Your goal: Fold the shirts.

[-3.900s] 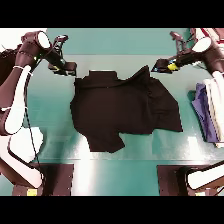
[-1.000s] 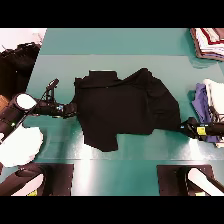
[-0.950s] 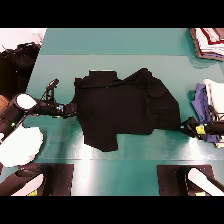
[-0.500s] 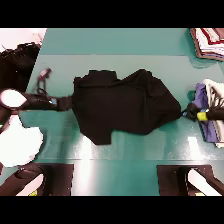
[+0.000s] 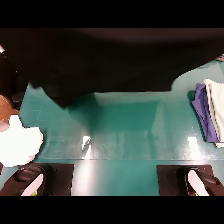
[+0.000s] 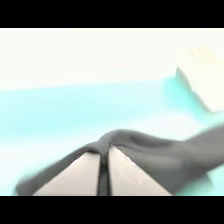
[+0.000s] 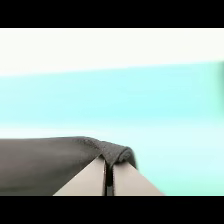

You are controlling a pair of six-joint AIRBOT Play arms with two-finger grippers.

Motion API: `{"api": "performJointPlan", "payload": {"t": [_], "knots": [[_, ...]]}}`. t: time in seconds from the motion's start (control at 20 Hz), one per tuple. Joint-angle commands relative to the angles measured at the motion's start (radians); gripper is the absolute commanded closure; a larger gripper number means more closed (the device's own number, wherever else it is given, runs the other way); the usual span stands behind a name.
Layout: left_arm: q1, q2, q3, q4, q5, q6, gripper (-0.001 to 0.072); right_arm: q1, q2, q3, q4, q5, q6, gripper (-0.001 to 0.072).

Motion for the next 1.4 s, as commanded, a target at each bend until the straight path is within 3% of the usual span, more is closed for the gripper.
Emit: {"api": "performJointPlan", "payload": {"t": [0.0,0.2,0.45,0.75,0.85,1.05,1.2,1.35], "knots": [[0.0,0.006,0.263,0.023,0.0,-0.002,0.0683,0.003,0.041,0.231,-0.125,0.007,0.006,0.0695],[0.0,-0.001,0.319,0.024,0.041,-0.002,0.0683,0.003,0.003,0.362,-0.253,0.147,0.082,0.0695],[0.0,-0.147,0.269,0.031,-0.187,-0.001,0.0683,0.004,-0.204,0.465,-0.251,0.407,0.1,0.0695],[0.0,-0.371,-0.057,0.04,-0.249,0.0,0.0681,0.029,-0.449,0.22,-0.246,0.482,0.1,0.0695],[0.001,-0.467,-0.155,0.041,-0.203,0.007,0.0681,0.068,-0.539,0.133,-0.246,0.447,0.099,0.0695],[0.001,-0.69,-0.235,0.051,0.034,0.007,0.0682,0.137,-0.734,0.043,-0.246,0.252,0.098,0.0695],[0.001,-0.812,-0.209,0.048,0.211,0.005,0.0682,0.153,-0.868,0.132,-0.244,0.15,0.099,0.0695],[0.001,-0.833,-0.198,0.073,0.233,0.007,0.0682,0.153,-0.929,0.239,-0.245,0.161,0.098,0.0695]]}}
